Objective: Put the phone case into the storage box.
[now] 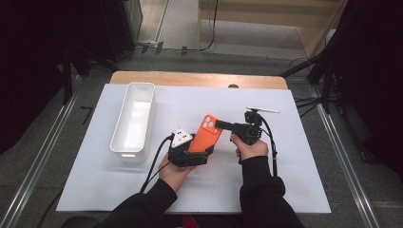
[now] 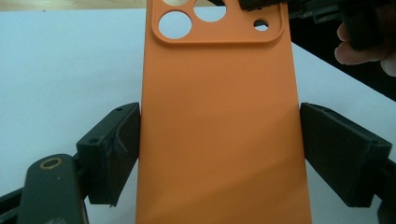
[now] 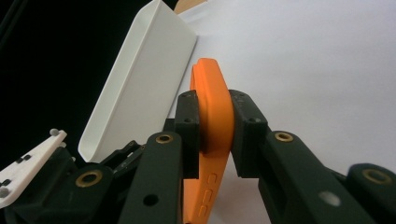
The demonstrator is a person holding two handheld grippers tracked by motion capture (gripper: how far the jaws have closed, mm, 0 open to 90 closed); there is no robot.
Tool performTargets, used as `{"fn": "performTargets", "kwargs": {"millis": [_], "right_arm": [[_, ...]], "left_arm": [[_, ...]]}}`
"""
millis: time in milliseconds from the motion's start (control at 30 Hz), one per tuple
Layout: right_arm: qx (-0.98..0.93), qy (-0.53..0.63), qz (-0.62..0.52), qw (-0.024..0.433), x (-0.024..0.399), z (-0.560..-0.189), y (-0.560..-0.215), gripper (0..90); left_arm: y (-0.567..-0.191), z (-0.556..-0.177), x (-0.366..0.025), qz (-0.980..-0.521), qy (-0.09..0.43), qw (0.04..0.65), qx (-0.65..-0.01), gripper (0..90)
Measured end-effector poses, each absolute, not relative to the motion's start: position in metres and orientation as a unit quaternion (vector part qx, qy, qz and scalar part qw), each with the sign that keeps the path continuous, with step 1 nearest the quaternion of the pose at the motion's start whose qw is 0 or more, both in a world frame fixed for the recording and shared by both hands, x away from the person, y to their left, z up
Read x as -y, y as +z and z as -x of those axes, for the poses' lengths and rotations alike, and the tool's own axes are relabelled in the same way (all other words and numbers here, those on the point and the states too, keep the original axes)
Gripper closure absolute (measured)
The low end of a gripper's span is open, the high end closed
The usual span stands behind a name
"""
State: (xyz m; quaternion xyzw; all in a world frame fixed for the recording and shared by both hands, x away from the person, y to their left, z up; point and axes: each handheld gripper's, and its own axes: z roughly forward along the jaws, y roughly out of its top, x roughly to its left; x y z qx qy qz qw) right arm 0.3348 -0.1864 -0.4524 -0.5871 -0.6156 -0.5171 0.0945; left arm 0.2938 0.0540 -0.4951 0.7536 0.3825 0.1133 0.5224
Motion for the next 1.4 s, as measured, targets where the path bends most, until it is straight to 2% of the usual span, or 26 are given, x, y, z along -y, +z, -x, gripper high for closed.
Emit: {"fn": "performTargets", "kwargs": {"millis": [233,367,400,467,767,1400], "right_arm": [[0.613,-0.522,0.584,0.107,0.187,-0.334,-0.451,74.4],[0.617,-0.521,0.581,0.104,0.187,-0.334,-0.449,74.7],[0.619,-0.521,0.578,0.108,0.186,-0.333,-0.448,74.7],[0.622,-0.522,0.575,0.105,0.185,-0.332,-0.446,74.7],[0.632,-0.517,0.571,0.084,0.185,-0.331,-0.441,74.7],[0.660,-0.508,0.553,0.029,0.191,-0.333,-0.429,74.6]], "left_arm": [[-0.495,-0.295,-0.054,-0.756,0.108,0.523,-0.379,15.5],[-0.493,-0.296,-0.052,-0.762,0.108,0.516,-0.376,10.0],[-0.492,-0.297,-0.051,-0.766,0.108,0.510,-0.375,3.4],[-0.491,-0.298,-0.050,-0.770,0.107,0.503,-0.378,0.6],[-0.484,-0.300,-0.050,-0.780,0.099,0.491,-0.375,0.0],[-0.472,-0.306,-0.058,-0.792,0.035,0.475,-0.383,0.0]]}}
